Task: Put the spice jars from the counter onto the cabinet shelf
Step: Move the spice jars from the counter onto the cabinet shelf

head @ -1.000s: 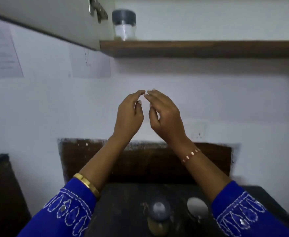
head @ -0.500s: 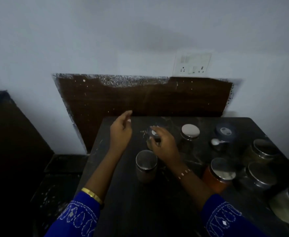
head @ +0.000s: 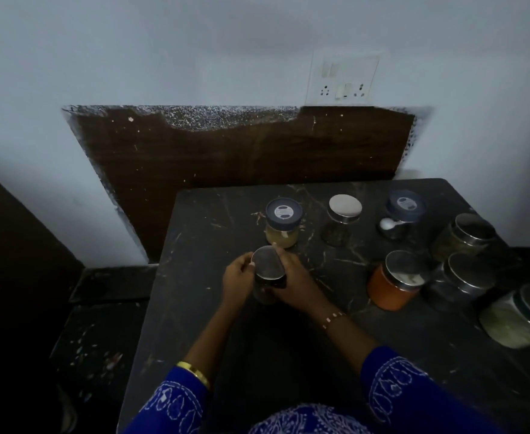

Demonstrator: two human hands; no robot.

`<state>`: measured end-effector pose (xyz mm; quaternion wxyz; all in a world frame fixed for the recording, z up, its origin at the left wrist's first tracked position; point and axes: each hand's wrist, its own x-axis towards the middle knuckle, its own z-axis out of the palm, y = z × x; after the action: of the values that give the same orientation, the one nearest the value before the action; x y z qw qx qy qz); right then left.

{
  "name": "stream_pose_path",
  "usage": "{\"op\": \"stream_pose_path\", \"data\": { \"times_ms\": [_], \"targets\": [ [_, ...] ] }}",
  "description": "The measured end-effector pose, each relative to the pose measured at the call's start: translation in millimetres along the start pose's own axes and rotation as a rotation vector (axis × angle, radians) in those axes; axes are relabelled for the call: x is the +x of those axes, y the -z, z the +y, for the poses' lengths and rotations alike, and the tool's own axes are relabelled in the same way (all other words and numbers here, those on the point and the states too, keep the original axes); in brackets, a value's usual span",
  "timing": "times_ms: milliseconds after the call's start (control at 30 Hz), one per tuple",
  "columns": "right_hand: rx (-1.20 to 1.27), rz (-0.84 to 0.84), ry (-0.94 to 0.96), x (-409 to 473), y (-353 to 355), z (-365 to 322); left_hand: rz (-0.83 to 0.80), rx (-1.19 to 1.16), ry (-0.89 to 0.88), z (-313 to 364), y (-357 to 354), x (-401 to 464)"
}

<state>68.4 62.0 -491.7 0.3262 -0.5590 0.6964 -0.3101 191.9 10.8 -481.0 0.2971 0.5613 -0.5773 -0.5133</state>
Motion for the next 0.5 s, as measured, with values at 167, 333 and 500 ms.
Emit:
{"op": "stream_pose_path", "data": {
  "times_ms": [167,333,500],
  "targets": [
    [0.125,0.129,-0.054,-4.0,2.4,-6.9,-0.029,-0.088,-0.028,1.9,1.3,-6.7],
    [0.579,0.256,-0.138,-18.6,31.0,-26.8,-0.096,-0.318,-0.045,29.6,7.6,-12.1],
    [1.081,0.273,-0.063,-26.5,70.0,-37.5,-0.386,-0.365,0.030,63.8,5.2,-22.4]
  ]
}}
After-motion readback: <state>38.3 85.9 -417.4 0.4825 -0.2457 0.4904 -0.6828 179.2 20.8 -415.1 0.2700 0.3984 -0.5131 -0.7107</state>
